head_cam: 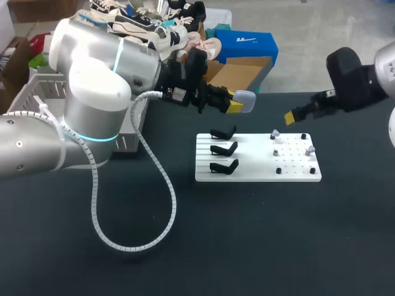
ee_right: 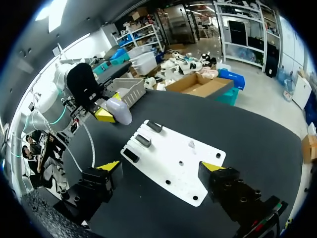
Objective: Pick up each earbud case from the left stands, insert the matching earbuds, close the lid, and place the case in the box.
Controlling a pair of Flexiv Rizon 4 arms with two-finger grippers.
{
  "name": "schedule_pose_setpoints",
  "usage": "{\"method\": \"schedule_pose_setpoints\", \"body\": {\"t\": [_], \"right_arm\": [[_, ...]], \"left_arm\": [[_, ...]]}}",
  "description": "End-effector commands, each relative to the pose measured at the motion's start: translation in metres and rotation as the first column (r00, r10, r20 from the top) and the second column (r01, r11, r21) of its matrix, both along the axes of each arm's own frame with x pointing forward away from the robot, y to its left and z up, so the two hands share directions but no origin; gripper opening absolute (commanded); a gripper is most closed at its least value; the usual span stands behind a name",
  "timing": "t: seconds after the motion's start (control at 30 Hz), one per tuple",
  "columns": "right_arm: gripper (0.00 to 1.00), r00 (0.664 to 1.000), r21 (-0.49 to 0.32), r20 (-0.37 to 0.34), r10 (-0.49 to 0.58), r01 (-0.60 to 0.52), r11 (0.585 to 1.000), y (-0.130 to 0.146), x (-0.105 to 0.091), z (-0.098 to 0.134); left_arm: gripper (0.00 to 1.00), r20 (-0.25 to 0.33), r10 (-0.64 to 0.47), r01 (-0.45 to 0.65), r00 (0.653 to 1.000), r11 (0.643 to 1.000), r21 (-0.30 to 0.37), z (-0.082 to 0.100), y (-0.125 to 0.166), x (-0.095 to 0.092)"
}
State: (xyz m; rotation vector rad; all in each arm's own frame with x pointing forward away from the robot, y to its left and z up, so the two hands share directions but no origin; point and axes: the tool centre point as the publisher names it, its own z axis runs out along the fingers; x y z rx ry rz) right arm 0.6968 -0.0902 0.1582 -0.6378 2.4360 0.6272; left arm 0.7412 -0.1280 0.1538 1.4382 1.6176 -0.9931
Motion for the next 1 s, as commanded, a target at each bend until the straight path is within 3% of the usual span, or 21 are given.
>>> {"method": "schedule_pose_setpoints", "body": {"t": [0.03,0.13,1.0], "right_arm": [[1.0,0.997,0.047,-0.027,0.072,-0.071,0.996,0.014,0.018,-0.002],[1.0,0.995,0.053,-0.025,0.1,-0.098,0.994,0.023,0.022,-0.003],[1.0,0.986,0.085,-0.018,0.165,-0.163,0.983,0.041,0.043,-0.01]], "left_arm": [[0.0,0.032,0.024,-0.024,0.999,1.0,0.018,-0.003,-0.01,-0.004],[0.0,0.084,0.03,-0.034,0.996,0.999,0.042,-0.004,-0.015,-0.004],[0.0,0.1,0.068,-0.078,0.993,0.993,0.094,-0.01,-0.024,-0.011]]}}
